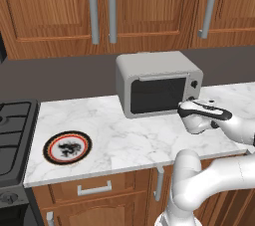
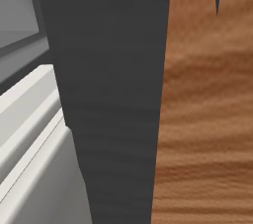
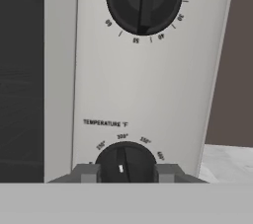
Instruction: Pull the toaster oven rack outwards. Pick up the baguette from the plate and place it on the toaster oven rack. Close the toaster oven door fully and set the temperature to the lowest setting.
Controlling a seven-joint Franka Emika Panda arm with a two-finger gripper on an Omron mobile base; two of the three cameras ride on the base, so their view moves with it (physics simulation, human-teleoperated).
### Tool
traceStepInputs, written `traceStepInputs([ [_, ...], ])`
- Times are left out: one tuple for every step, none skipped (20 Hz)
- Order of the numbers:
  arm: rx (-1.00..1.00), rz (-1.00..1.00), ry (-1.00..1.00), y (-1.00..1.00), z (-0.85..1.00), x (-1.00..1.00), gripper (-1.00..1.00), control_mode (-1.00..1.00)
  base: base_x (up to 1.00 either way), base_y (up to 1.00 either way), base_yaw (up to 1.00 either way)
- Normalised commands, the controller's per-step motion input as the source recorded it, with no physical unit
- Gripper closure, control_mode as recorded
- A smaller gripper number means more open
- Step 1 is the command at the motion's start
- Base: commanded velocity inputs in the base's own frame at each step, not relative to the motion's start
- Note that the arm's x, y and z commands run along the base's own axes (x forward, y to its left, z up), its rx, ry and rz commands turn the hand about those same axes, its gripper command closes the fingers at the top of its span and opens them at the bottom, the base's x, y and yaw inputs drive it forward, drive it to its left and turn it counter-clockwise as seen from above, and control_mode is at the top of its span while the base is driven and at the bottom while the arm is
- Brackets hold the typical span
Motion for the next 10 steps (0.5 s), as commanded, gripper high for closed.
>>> traceStepInputs([
  [0.00,0.00,0.00,0.00,-0.05,0.00,1.00,-1.00,0.00,0.00,0.00],
  [0.00,0.00,0.00,0.00,-0.03,0.00,1.00,-1.00,0.00,0.00,0.00],
  [0.00,0.00,0.00,0.00,-0.04,0.00,1.00,-1.00,0.00,0.00,0.00],
  [0.00,0.00,0.01,0.00,-0.23,0.00,1.00,-1.00,0.00,0.00,0.00],
  [0.00,0.00,0.00,0.00,0.00,0.00,1.00,-1.00,0.00,0.00,0.00],
  [-0.01,0.00,0.00,0.00,-0.10,0.00,1.00,-1.00,0.00,0.00,0.00],
  [0.00,0.00,0.00,0.00,-0.11,0.00,1.00,-1.00,0.00,0.00,0.00],
  [0.00,0.00,0.00,0.11,-0.01,0.00,1.00,-1.00,0.00,0.00,0.00],
  [0.00,0.00,0.00,0.00,-0.03,0.00,1.00,-1.00,0.00,0.00,0.00],
  [0.00,0.00,0.00,0.00,-0.19,0.01,1.00,-1.00,0.00,0.00,0.00],
])
